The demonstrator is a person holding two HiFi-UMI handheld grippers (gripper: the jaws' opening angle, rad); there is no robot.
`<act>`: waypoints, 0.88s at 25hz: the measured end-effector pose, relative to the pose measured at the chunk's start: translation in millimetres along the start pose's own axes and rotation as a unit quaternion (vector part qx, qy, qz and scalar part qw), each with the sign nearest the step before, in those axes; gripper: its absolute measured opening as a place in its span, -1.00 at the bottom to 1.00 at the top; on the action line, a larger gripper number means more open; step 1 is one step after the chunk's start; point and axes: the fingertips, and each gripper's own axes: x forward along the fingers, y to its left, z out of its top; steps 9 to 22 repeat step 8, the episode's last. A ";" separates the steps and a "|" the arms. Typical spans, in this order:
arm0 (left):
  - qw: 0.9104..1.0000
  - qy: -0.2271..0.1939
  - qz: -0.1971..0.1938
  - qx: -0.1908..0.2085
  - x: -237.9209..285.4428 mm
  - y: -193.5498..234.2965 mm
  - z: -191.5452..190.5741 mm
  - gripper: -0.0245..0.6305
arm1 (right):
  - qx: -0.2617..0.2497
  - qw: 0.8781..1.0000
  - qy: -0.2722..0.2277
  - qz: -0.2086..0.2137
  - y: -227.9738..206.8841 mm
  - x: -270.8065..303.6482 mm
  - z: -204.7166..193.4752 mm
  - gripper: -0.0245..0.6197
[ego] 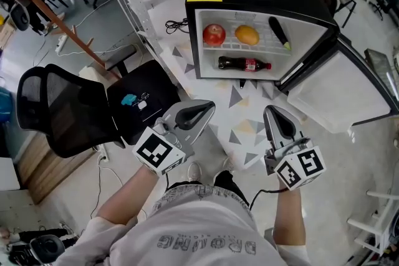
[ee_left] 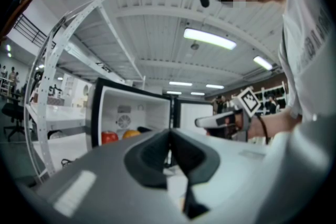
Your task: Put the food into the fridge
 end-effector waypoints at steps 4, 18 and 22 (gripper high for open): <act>1.000 0.000 0.000 -0.001 2.0 -0.7 1.1 -0.90 | -0.002 1.000 0.002 0.001 -1.2 -0.1 1.3 -0.91; 1.000 -0.001 0.001 -0.001 5.3 -2.0 1.2 -0.90 | -0.003 1.000 0.004 0.003 -4.4 -0.8 1.8 -0.92; 1.000 -0.001 0.001 -0.001 5.3 -2.0 1.2 -0.90 | -0.003 1.000 0.004 0.003 -4.4 -0.8 1.8 -0.92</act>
